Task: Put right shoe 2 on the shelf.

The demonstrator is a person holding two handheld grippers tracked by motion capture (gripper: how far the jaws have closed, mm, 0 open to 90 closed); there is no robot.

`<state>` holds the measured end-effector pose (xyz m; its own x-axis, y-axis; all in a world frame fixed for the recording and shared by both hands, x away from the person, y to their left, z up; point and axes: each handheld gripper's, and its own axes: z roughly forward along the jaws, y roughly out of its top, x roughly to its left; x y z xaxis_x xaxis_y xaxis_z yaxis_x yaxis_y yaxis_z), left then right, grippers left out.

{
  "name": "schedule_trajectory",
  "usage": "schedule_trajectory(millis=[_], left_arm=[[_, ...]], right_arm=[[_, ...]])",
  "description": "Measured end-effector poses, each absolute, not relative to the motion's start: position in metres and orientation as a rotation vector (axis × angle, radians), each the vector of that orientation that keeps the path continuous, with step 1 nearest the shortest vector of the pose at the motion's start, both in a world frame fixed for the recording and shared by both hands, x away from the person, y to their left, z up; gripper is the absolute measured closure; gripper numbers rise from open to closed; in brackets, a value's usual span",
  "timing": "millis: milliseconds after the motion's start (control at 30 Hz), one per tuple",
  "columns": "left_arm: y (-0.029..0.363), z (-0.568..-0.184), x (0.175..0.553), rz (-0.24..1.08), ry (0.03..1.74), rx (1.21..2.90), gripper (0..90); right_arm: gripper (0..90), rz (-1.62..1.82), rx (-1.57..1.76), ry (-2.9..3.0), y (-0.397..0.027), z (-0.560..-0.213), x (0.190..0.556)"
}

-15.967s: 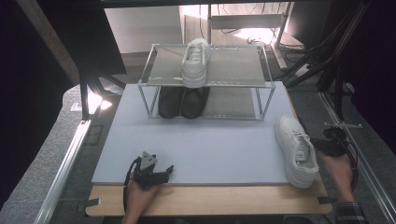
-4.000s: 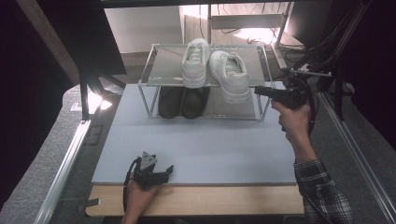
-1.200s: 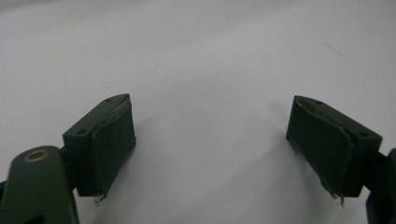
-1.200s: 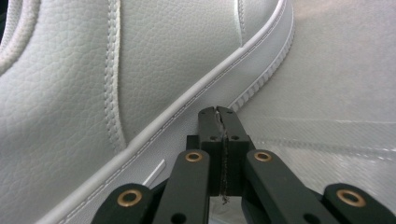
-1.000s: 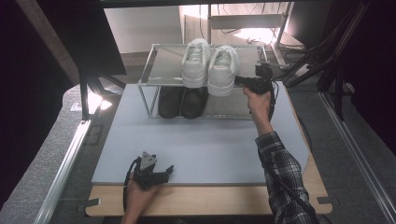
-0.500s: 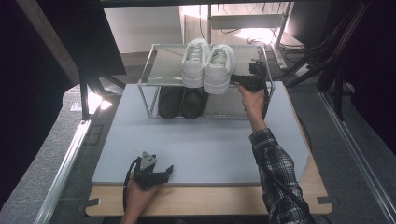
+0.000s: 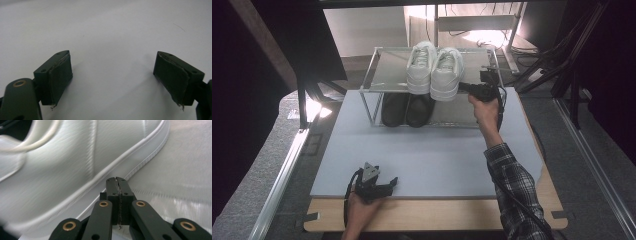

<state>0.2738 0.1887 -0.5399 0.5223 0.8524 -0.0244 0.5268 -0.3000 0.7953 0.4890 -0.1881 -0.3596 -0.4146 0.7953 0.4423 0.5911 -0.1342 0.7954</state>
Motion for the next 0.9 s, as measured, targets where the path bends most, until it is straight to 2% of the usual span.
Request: schedule_trajectory(millis=[233, 500, 900], left_arm=[[0.189, -0.540, 0.274, 0.527, 1.124, 1.979, 14.9], [0.188, -0.540, 0.274, 0.528, 1.123, 1.974, 14.9], [0.188, -0.540, 0.274, 0.528, 1.123, 1.973, 14.9]], right_arm=[[90.0, 1.647, 1.489, 2.002, -0.193, -0.357, 0.457], [89.9, 1.732, 1.375, 2.097, -0.177, -0.356, 0.424], [90.0, 1.722, 1.362, 2.095, -0.165, -0.359, 0.428]])
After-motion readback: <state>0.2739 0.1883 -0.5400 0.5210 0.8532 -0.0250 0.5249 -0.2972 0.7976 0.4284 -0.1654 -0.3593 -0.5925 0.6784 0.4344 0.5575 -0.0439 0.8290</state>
